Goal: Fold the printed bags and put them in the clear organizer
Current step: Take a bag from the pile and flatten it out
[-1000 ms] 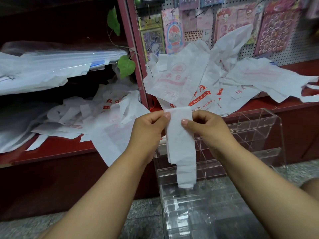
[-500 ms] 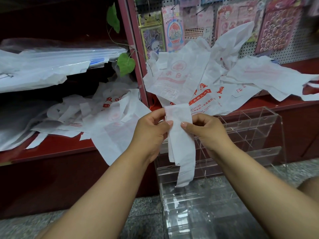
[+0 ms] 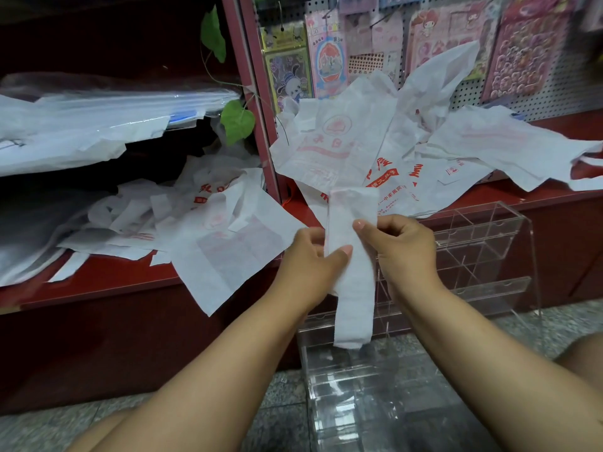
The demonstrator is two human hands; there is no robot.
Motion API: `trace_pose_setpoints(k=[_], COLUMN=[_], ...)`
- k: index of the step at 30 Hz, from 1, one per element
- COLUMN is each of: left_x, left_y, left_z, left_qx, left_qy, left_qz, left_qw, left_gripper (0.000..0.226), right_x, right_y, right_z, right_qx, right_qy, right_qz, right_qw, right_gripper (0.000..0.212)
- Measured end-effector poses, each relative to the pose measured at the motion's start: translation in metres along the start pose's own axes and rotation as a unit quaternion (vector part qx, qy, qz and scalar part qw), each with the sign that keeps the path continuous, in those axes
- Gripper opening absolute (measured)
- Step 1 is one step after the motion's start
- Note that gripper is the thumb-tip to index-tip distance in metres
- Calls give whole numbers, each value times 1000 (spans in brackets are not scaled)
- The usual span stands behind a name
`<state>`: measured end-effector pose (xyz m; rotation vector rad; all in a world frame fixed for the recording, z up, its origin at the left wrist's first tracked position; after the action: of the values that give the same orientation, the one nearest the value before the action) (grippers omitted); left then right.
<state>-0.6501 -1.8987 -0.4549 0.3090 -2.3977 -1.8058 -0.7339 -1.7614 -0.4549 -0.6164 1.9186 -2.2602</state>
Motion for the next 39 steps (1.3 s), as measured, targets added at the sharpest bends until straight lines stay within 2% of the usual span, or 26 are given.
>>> trace_pose_setpoints(k=[2, 3, 4, 6, 8, 11, 13, 17, 21, 26, 30, 31, 33, 36, 39], left_x=[0, 0, 1, 0, 1, 1, -1, 0, 2, 3, 0, 0, -2, -2, -1], left_y=[-2, -2, -3, 0, 3, 6, 6, 1, -1, -2, -1, -1, -1, -1, -5], left_z=[3, 2, -1, -12, -26, -44, -50, -47, -38, -34, -29, -27, -22, -18, -17], left_qx=[110, 129, 123, 65, -5, -66, -91, -126, -150, -76, -3, 13, 31, 40, 49], left_qy=[-11, -5, 7, 43, 80, 121, 130, 112, 65, 36, 24, 20, 10, 7, 8], left_qz=[-6, -4, -1, 8, 21, 44, 44, 20, 8, -1, -6, -13, -21, -28, -41], left_qw=[994, 992, 992, 997, 997, 989, 986, 985, 986, 996, 1000, 1000, 999, 999, 998], left_gripper=[23, 23, 26, 31, 37, 56, 56, 27, 23, 20, 33, 36, 36, 26, 20], right_x=[1, 2, 3, 7, 9, 0, -7, -7, -5, -5, -1, 0, 1, -2, 0], right_y=[0, 1, 0, 2, 4, 14, 21, 26, 32, 43, 47, 43, 34, 29, 26], right_z=[-5, -5, -3, 2, 10, 30, 38, 44, 40, 37, 34, 33, 32, 34, 29], right_qx=[7, 19, 31, 42, -2, -72, -130, -164, -145, 33, 259, 283, 256, 142, 113], right_qy=[13, 11, 3, -30, -105, -273, -312, -311, -314, -291, -233, -223, -236, -268, -241], right_qz=[-3, -2, -4, 6, 41, 103, 103, 80, 101, 176, 206, 196, 166, 140, 105], right_qw=[1000, 1000, 1000, 999, 994, 954, 936, 933, 933, 940, 915, 912, 923, 942, 958], right_gripper=[16, 15, 13, 24, 30, 21, 15, 8, 9, 22, 39, 34, 21, 13, 29])
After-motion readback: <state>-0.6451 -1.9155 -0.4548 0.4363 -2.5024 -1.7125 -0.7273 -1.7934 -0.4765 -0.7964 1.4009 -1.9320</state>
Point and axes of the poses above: each hand's wrist, its own x-axis towards the middle knuckle, its own z-axis out of the palm, y = z × x, the point moved 8 cm from there along x, towards the middle knuckle, and after that the axes turned 14 degrees about -y, right-handed, at the moved point
